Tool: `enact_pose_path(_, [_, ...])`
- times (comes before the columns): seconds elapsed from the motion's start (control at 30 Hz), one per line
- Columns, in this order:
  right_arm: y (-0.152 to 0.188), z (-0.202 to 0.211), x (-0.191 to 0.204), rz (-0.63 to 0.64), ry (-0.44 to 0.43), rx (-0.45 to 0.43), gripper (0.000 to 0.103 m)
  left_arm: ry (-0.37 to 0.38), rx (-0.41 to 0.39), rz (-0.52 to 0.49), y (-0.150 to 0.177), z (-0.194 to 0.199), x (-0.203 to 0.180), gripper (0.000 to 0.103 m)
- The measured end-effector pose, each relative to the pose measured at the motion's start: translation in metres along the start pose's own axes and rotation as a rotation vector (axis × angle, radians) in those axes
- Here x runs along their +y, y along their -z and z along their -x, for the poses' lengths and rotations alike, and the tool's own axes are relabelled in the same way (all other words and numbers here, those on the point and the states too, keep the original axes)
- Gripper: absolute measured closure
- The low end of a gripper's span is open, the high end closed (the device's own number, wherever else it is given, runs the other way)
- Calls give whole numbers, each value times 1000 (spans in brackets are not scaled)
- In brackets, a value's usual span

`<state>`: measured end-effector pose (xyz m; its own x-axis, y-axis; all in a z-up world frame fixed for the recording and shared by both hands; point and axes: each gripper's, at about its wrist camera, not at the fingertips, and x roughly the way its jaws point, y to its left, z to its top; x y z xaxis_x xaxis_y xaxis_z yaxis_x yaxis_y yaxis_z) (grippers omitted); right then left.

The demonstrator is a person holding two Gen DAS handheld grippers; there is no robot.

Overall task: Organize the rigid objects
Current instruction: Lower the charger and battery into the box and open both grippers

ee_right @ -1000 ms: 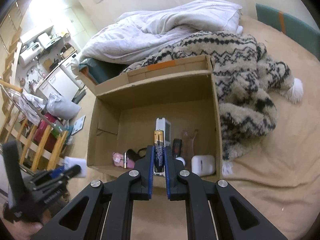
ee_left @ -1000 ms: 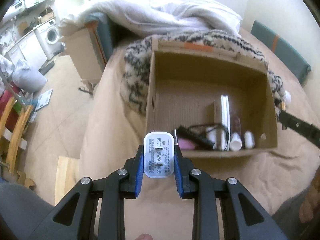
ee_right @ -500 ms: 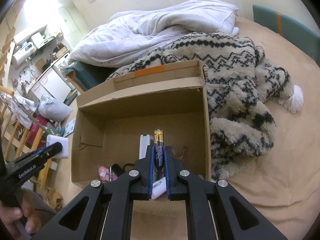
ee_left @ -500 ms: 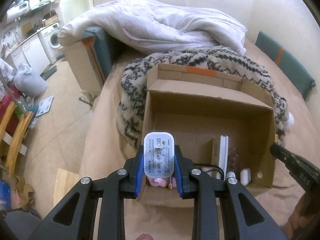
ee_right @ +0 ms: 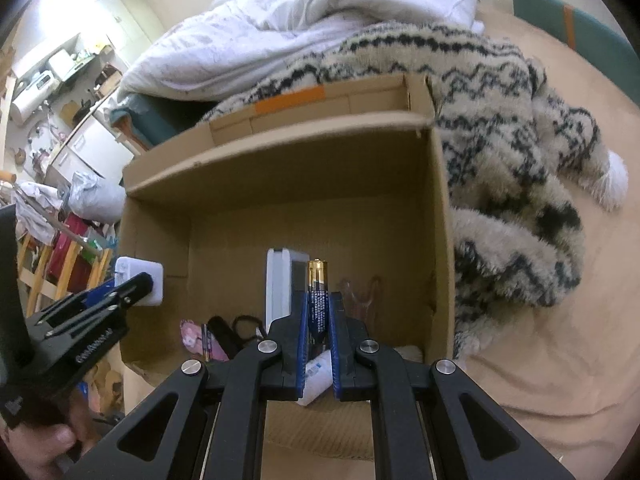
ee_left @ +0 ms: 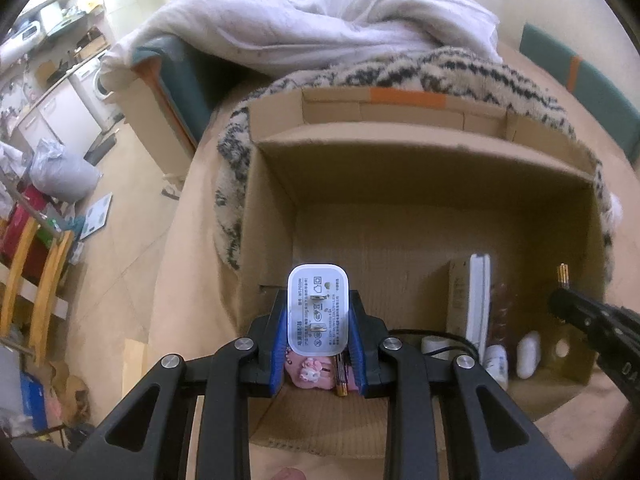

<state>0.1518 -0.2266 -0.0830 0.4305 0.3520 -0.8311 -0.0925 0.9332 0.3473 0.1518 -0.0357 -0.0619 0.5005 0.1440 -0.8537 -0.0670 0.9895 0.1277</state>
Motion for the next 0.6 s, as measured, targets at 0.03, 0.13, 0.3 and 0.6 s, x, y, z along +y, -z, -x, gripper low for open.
enact_pose_path(0.03, [1, -2, 1, 2, 0, 10, 92, -7, 3, -5, 0, -3, -2, 79])
enact_pose_path(0.13, [2, -7, 1, 2, 2, 28, 92, -17, 21, -10, 0, -13, -4, 79])
enact_pose_path(0.3, [3, -11, -2, -21, -2, 51, 92, -31, 38, -32, -4, -24, -9, 79])
enact_pose_path(0.6, [0, -6, -6, -47, -21, 21, 92, -40, 65, -27, -8, -37, -7, 79])
